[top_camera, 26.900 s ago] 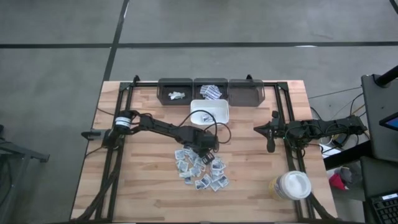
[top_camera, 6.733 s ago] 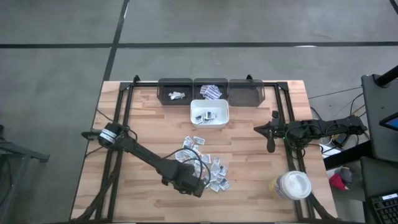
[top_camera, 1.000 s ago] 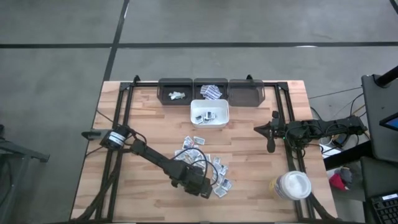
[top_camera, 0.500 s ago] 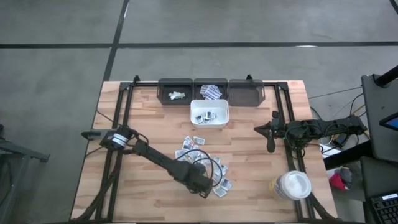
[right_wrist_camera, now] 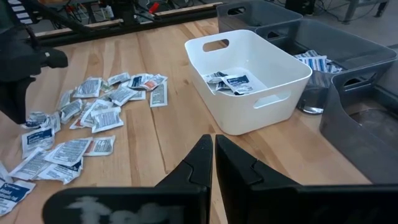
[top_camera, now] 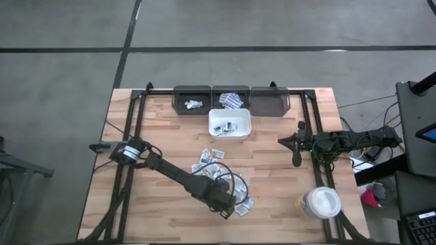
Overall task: Pick & Place First Aid Supplies
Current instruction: Put the blue alcohol pad into the white bin
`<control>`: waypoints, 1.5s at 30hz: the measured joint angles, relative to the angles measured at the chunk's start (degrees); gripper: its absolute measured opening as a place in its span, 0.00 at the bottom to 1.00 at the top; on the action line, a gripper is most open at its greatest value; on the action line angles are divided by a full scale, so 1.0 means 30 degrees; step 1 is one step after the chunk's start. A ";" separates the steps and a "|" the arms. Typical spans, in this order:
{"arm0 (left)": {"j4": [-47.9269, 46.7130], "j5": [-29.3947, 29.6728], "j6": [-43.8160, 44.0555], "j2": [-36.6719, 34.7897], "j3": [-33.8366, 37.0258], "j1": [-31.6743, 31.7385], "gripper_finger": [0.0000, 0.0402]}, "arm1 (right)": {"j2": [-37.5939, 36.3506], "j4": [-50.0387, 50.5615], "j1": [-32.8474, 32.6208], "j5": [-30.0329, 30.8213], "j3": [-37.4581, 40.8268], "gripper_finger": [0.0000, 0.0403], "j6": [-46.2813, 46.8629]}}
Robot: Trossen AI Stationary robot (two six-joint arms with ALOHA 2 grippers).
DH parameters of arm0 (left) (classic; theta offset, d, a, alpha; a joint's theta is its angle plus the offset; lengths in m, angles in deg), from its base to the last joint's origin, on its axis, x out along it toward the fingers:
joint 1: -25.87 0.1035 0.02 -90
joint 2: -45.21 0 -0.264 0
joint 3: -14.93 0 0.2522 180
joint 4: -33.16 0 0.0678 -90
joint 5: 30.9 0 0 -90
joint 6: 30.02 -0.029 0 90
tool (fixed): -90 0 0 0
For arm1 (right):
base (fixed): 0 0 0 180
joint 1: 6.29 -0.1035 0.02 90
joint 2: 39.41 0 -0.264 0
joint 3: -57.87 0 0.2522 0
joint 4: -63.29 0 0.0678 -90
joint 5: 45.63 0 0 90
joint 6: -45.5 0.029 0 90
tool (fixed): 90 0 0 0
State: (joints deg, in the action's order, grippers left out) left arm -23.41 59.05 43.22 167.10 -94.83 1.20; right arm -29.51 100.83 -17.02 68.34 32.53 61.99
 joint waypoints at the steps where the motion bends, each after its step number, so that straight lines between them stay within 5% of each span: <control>1: -0.0017 0.0176 -0.0082 -0.0027 -0.0035 0.0007 0.00 | 0.0005 -0.0004 0.0002 0.0000 0.0004 0.04 0.0000; 13: -0.0077 0.0376 0.1402 -0.0074 -0.0345 0.0022 0.02 | 0.0004 -0.0004 -0.0002 0.0000 0.0000 0.04 -0.0014; 29: 0.0710 0.0480 0.3747 0.0554 -0.0098 0.0282 0.37 | 0.0005 0.0003 -0.0002 0.0000 0.0000 0.04 -0.0054; 38: 0.0265 0.0347 0.5107 0.1238 -0.0170 0.0321 0.29 | 0.0005 0.0003 -0.0002 0.0000 0.0005 0.04 -0.0006; 45: 0.0165 0.0543 0.4103 0.1267 -0.0163 0.0317 0.05 | 0.0005 0.0002 -0.0002 0.0000 0.0004 0.04 0.0000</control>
State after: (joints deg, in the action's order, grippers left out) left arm -22.92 60.68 55.53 170.90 -95.32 2.16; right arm -29.50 100.84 -17.03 68.34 32.54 61.99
